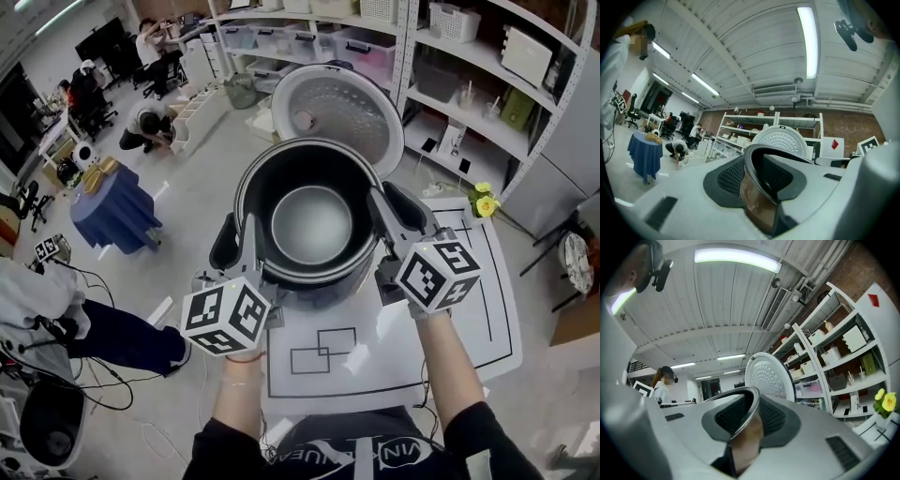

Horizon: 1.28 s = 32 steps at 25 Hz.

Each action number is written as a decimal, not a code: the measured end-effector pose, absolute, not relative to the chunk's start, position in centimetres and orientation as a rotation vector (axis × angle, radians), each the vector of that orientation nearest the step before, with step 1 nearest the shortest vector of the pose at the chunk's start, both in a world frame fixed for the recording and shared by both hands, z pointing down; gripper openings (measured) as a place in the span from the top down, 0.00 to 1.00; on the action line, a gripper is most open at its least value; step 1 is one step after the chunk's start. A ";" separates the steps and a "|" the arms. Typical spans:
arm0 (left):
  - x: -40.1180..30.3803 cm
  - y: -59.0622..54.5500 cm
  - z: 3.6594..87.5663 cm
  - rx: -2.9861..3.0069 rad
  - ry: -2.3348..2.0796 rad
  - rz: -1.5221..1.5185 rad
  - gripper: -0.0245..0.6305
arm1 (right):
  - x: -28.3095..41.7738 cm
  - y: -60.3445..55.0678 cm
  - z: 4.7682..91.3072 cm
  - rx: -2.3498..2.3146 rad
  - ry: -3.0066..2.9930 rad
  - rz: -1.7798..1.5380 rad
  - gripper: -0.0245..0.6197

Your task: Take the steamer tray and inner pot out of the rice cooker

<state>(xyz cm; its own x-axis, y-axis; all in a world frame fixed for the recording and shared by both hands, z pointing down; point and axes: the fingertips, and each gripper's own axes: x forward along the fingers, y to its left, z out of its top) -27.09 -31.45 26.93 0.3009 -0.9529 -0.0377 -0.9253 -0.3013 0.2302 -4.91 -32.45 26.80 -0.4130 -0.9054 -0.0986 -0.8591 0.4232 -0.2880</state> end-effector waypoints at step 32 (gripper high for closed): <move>-11.0 -18.1 25.8 2.459 -1.538 -0.366 0.78 | 11.5 -16.4 25.9 -1.625 2.287 -0.311 0.82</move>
<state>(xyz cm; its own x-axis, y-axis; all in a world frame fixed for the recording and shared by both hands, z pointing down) -10.99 -18.13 25.77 0.4221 -0.9017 -0.0938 -0.8474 -0.4292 0.3126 11.46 -16.39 25.85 -0.3038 -0.9438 -0.1305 -0.8747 0.3306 -0.3544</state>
